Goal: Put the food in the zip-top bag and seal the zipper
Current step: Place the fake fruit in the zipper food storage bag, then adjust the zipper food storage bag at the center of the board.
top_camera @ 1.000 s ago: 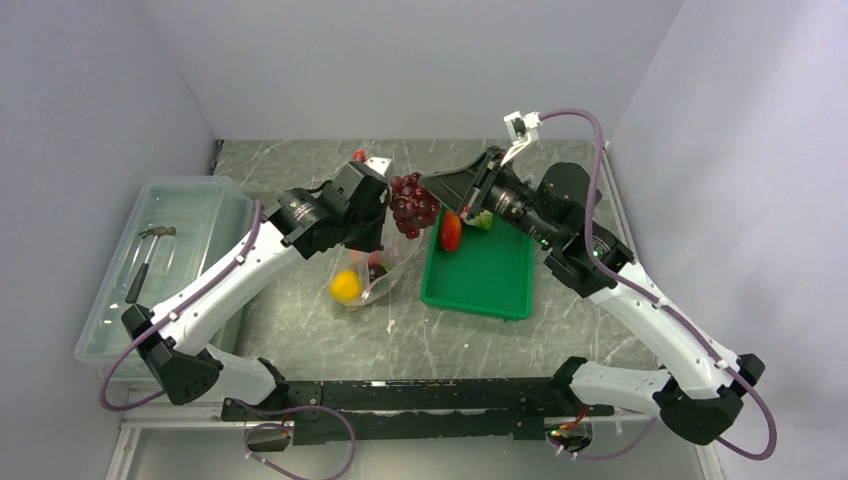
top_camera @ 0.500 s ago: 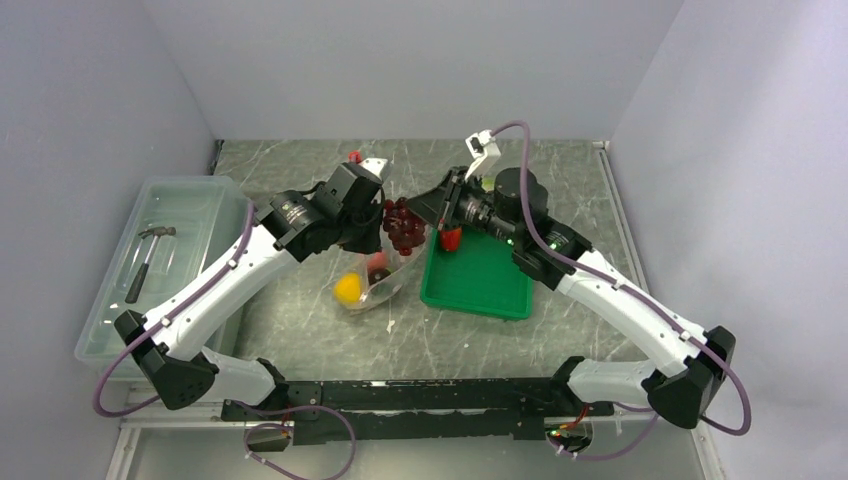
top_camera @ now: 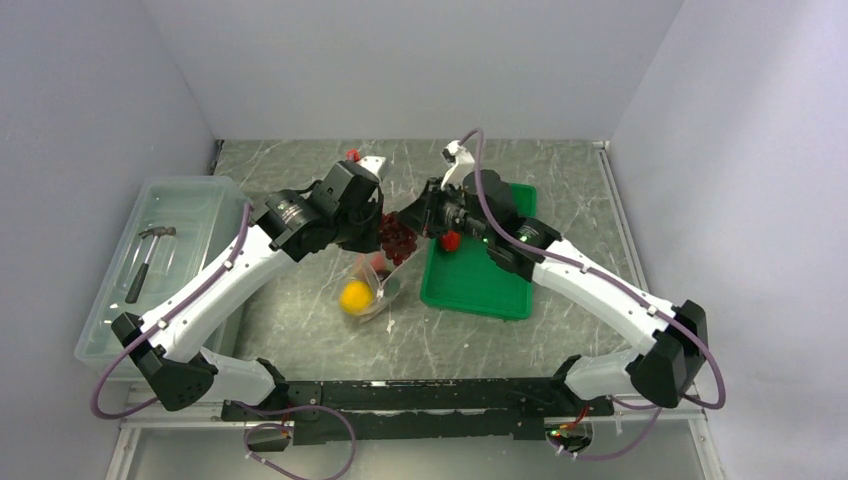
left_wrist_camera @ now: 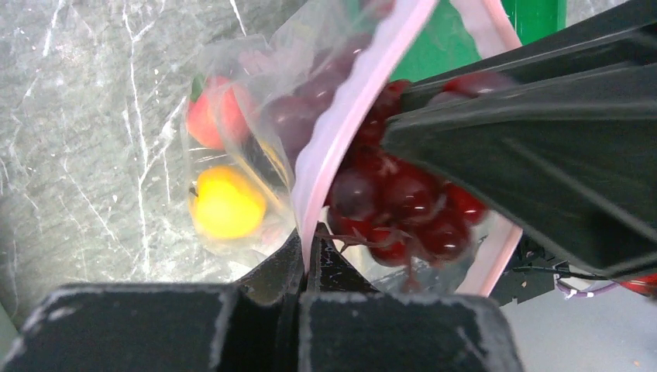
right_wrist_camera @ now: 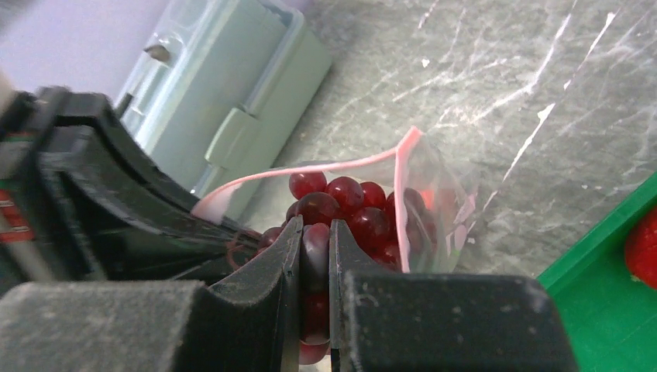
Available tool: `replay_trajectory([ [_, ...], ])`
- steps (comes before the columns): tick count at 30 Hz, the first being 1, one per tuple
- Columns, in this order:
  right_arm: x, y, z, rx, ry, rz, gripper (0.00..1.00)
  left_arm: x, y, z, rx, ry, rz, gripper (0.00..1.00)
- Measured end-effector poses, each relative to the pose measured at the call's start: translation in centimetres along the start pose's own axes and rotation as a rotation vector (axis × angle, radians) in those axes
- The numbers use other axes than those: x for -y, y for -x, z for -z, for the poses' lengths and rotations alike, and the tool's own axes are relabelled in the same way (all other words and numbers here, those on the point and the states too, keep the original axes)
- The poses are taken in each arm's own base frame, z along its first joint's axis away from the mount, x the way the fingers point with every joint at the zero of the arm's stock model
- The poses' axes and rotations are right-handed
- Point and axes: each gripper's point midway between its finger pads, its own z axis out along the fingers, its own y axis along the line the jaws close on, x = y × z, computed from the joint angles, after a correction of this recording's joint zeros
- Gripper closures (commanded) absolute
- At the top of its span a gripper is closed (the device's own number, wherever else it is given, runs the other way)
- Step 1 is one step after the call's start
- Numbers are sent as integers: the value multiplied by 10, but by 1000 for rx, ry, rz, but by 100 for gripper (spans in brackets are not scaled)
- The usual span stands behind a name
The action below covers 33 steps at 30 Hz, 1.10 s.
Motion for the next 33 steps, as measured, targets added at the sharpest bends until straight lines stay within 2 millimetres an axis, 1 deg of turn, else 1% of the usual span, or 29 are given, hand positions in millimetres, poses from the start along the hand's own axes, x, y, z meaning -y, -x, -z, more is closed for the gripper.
replay_trajectory([
  [2, 3, -10, -7, -26, -17, 11, 100, 0, 1, 1, 3, 0, 1, 99],
  [3, 4, -16, -9, -40, -20, 17, 98, -1, 1, 1, 3, 1, 2, 99],
  [5, 2, -30, -13, -77, -28, 32, 86, -2, 2, 1, 3, 4, 4, 98],
  [7, 0, -46, -17, -115, -32, 45, 69, -3, 2, 1, 3, 8, 7, 98],
  [10, -8, -72, -17, -174, -18, 69, 56, -5, 3, 0, 4, 11, 11, 98],
  [13, -23, -97, -14, -228, 13, 92, 44, -6, 4, 0, 5, 14, 14, 98],
  [14, -26, -102, -13, -237, 20, 100, 39, -6, 4, 0, 5, 15, 15, 98],
  [16, -33, -111, -11, -251, 27, 107, 37, -7, 3, 0, 1, 16, 14, 99],
  [18, -30, -114, -7, -253, 17, 113, 35, -9, 2, 1, -1, 18, 14, 99],
  [21, -28, -104, 4, -221, -6, 117, 33, -9, 5, 1, 7, 18, 20, 99],
  [28, -35, -52, 41, -49, -32, 126, 33, -10, 6, 0, 9, 19, 23, 99],
  [33, -32, -22, 71, 59, -77, 127, 32, -13, 7, 2, 11, 29, 19, 98],
])
